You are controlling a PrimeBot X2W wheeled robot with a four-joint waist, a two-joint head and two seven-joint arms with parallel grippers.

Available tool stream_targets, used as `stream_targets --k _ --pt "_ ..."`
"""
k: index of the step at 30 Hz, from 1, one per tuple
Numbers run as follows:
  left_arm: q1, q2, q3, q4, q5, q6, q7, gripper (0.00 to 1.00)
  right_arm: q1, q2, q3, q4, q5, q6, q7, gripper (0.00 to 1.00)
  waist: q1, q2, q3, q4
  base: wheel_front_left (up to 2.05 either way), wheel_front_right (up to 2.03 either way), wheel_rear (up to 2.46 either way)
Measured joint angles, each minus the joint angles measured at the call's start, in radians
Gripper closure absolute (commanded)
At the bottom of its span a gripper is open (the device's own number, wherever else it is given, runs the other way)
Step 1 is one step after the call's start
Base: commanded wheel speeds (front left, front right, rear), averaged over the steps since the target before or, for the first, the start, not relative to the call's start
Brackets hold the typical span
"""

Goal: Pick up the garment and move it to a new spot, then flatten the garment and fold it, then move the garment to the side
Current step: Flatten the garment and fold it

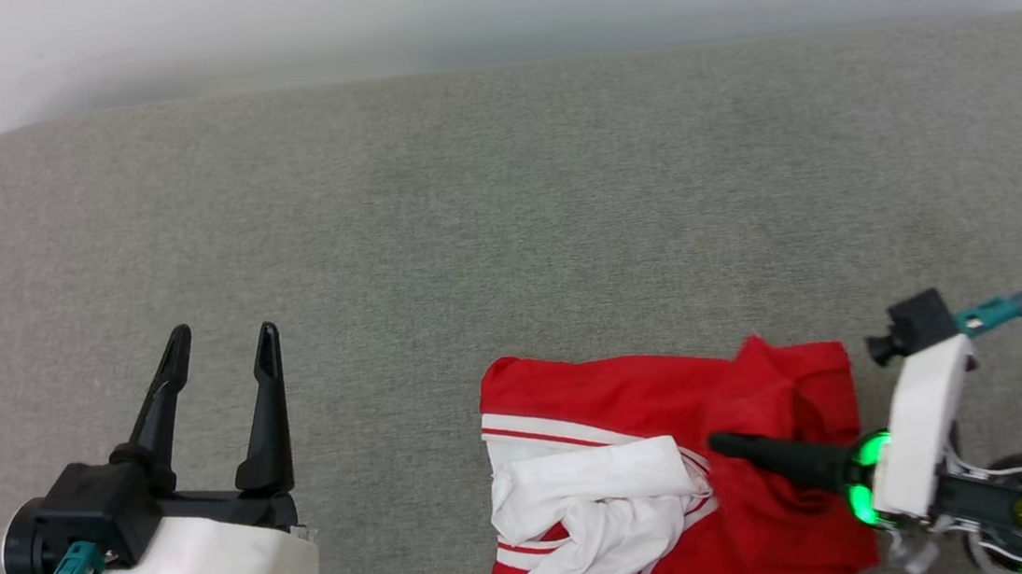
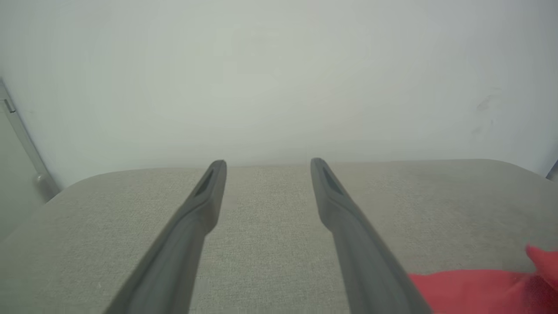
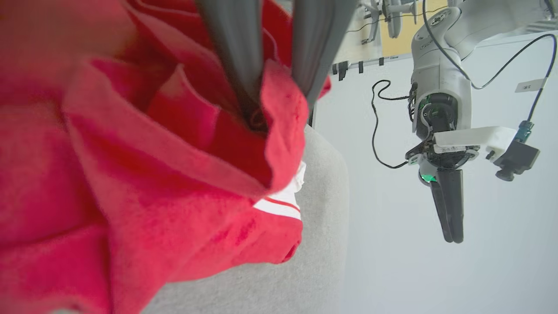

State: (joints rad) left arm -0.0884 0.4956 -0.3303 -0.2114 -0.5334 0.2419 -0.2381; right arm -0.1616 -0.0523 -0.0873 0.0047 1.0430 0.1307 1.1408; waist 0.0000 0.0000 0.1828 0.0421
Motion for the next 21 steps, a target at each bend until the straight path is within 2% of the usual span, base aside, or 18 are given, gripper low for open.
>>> stream_targets --k 8,12,13,14,15,21 --pt "-0.021 -0.007 -0.019 0.011 -0.005 -0.009 0.014 0.0 -0.094 0.001 0.259 0.151 0.147 0.0 -0.171 1.0 0.0 0.0 0.02 0.049 0.0 0.0 0.0" --pt "-0.029 -0.009 -0.022 0.017 -0.006 -0.011 0.014 0.0 -0.128 0.002 0.346 0.233 0.129 0.0 -0.254 1.0 0.0 0.0 0.03 0.067 0.0 0.0 0.0" --pt "-0.031 -0.008 -0.022 0.019 -0.006 -0.011 0.014 0.0 -0.136 0.002 0.36 0.254 0.112 0.0 -0.279 0.8 0.0 0.0 0.033 0.069 0.0 0.0 0.0" --pt "-0.034 -0.009 -0.022 0.022 -0.006 -0.011 0.014 0.0 -0.143 0.002 0.372 0.275 0.101 0.0 -0.297 0.5 0.0 0.0 0.035 0.071 0.0 0.0 0.0" --pt "-0.035 -0.009 -0.021 0.023 -0.006 -0.012 0.014 0.0 -0.148 0.002 0.381 0.293 0.098 0.0 -0.313 0.0 0.0 0.0 0.037 0.073 0.0 0.0 0.0" --pt "-0.035 -0.009 -0.022 0.035 -0.007 -0.012 0.011 0.0 -0.179 0.002 0.43 0.308 0.107 0.0 -0.376 0.0 0.0 0.0 0.035 0.062 0.0 0.0 0.0"
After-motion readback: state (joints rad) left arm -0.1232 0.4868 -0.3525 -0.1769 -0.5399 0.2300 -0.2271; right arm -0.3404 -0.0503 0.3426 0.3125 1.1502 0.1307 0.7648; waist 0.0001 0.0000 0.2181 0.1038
